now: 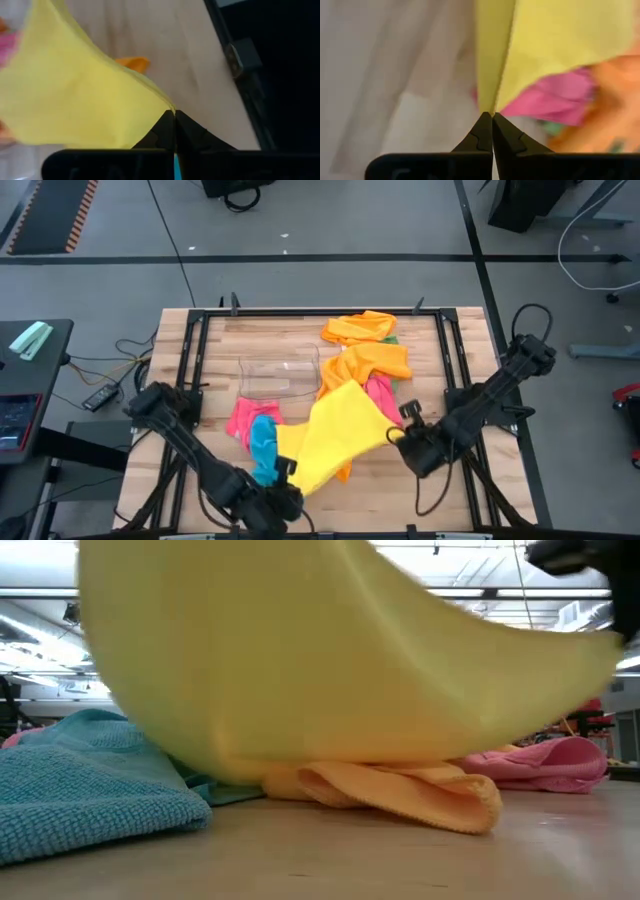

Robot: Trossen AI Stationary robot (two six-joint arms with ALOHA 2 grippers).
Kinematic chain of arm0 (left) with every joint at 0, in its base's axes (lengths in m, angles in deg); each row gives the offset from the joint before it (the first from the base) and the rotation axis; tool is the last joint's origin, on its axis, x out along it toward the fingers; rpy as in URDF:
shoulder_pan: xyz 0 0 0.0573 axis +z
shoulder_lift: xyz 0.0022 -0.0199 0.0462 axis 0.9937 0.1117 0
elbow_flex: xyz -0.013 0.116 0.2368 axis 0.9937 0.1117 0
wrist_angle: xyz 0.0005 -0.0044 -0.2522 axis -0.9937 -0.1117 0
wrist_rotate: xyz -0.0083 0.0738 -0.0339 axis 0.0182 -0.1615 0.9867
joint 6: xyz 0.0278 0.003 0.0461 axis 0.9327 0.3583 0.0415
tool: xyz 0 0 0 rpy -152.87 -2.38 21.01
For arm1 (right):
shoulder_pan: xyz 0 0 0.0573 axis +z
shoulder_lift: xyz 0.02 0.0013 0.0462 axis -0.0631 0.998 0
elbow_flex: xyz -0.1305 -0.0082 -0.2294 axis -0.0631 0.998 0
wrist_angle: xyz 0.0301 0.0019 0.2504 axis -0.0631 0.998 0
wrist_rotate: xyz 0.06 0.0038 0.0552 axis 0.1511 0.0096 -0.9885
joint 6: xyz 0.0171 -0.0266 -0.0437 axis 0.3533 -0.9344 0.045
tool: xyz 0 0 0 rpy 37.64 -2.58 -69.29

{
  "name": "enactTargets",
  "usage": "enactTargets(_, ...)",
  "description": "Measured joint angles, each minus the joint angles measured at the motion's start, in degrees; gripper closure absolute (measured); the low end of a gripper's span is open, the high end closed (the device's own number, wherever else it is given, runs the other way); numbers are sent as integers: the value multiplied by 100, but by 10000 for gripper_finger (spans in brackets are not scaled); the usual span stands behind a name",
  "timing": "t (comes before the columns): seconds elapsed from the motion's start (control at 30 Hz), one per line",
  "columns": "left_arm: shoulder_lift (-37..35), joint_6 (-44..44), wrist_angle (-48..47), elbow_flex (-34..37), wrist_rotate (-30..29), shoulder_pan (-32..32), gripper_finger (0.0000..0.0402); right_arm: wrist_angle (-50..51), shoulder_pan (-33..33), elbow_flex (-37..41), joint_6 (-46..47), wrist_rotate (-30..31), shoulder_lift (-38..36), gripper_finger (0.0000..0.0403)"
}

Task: Fold microfiber towels
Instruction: Fold the yellow microfiber cloth

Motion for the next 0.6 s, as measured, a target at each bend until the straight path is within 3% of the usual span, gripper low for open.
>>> enactTargets(0.33, 792, -128, 661, 4, 864, -59, 367, -946, 692, 720, 1238, -686, 0, 391)
enactTargets(0.6, 811, 451, 1298, -18, 984, -38, 393, -1301, 795, 911, 1585, -1126, 0, 379)
